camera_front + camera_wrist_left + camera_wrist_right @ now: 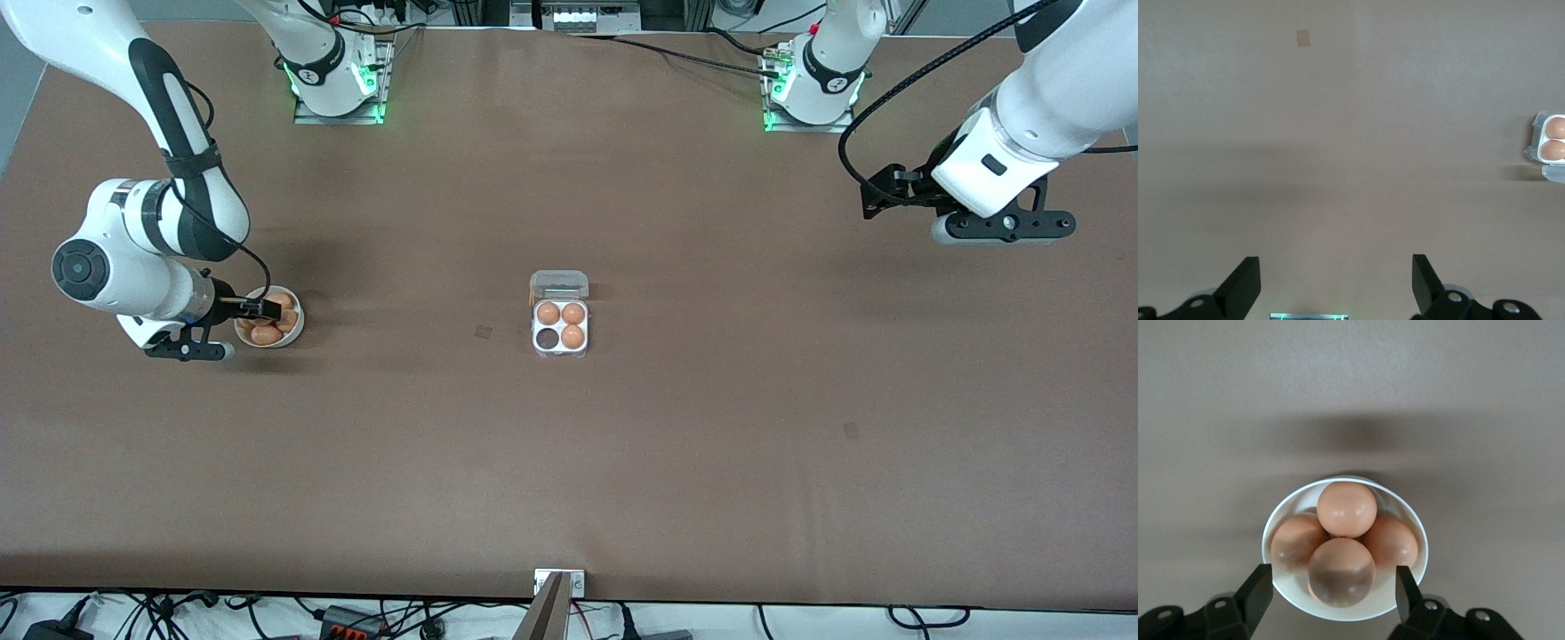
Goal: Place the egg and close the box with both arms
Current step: 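Lower the right gripper over the egg bowl and grasp one egg, then lift the egg with the right gripper and carry it to the carton, then lower the egg into the empty carton cup and open the right gripper, then withdraw the right gripper toward the bowl while the left gripper approaches the carton, then lower the left gripper onto the open carton lid edge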
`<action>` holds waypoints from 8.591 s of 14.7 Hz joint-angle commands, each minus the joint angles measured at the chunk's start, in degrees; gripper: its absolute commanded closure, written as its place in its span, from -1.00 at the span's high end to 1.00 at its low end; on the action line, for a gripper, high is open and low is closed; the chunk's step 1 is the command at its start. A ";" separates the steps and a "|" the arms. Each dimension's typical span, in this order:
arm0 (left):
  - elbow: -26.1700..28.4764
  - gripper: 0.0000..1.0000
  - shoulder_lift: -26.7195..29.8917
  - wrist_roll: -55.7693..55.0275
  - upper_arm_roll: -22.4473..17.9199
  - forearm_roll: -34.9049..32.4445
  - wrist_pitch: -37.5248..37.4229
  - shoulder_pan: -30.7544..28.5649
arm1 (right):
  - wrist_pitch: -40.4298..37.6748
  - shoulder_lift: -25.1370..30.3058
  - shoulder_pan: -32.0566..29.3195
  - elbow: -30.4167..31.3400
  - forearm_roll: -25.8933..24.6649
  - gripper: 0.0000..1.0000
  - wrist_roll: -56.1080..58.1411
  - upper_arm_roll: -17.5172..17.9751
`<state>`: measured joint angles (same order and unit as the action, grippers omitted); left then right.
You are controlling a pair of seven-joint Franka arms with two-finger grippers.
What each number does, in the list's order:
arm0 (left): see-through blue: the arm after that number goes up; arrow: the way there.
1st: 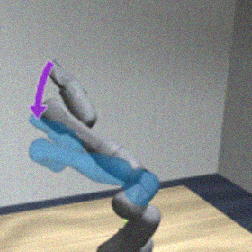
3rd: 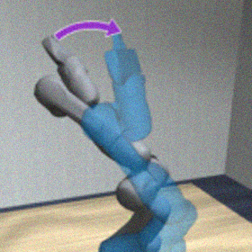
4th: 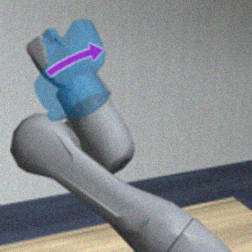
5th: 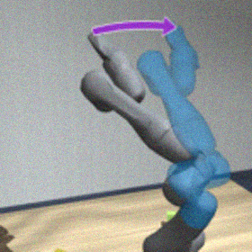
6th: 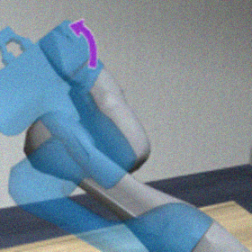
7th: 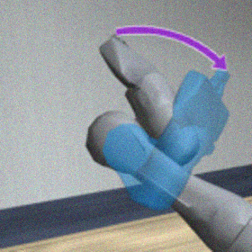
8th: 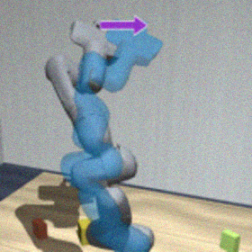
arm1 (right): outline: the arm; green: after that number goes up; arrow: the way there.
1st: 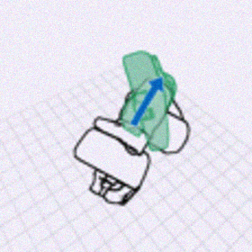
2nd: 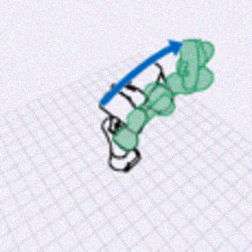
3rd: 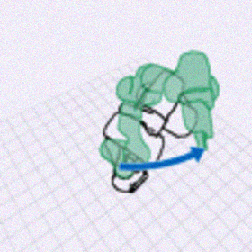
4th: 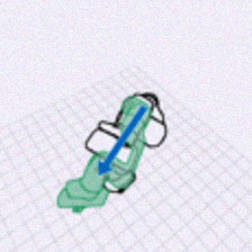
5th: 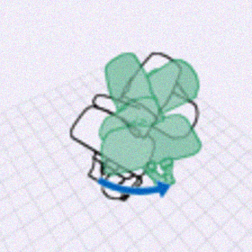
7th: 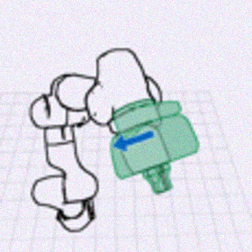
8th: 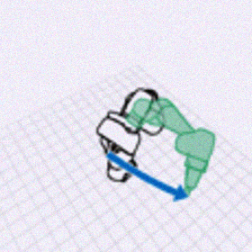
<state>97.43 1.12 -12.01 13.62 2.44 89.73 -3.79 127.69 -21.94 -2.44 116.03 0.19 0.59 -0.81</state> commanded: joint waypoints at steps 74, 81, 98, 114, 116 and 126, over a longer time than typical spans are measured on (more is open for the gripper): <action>-2.51 -0.99 -1.73 5.59 0.26 -0.16 -4.21 0.01 | 3.26 -23.33 46.12 -35.61 -19.62 1.00 -73.45 0.37; -2.95 -0.99 -2.43 6.03 0.70 1.42 -4.83 0.71 | -6.99 -16.31 41.03 -35.87 -18.48 1.00 -64.61 0.90; -2.69 -0.99 -17.81 -5.72 1.06 11.18 12.64 18.45 | -38.83 4.27 4.39 -35.43 1.11 1.00 4.40 0.19; -4.09 -0.99 -32.66 -11.99 1.06 10.74 24.61 33.48 | -13.90 27.74 0.86 0.59 2.44 1.00 5.56 -2.62; -5.14 -0.99 -33.89 -14.08 0.97 10.65 26.36 34.90 | -13.26 28.52 0.77 1.66 2.44 1.00 5.65 -2.71; -10.16 -0.99 -40.49 -20.69 0.70 10.48 31.46 37.89 | -13.70 28.70 0.68 2.36 2.44 1.00 5.65 -2.62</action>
<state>89.51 -37.60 -31.44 15.06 12.60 120.08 32.98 113.41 5.20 -2.46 116.87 1.73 6.54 -2.90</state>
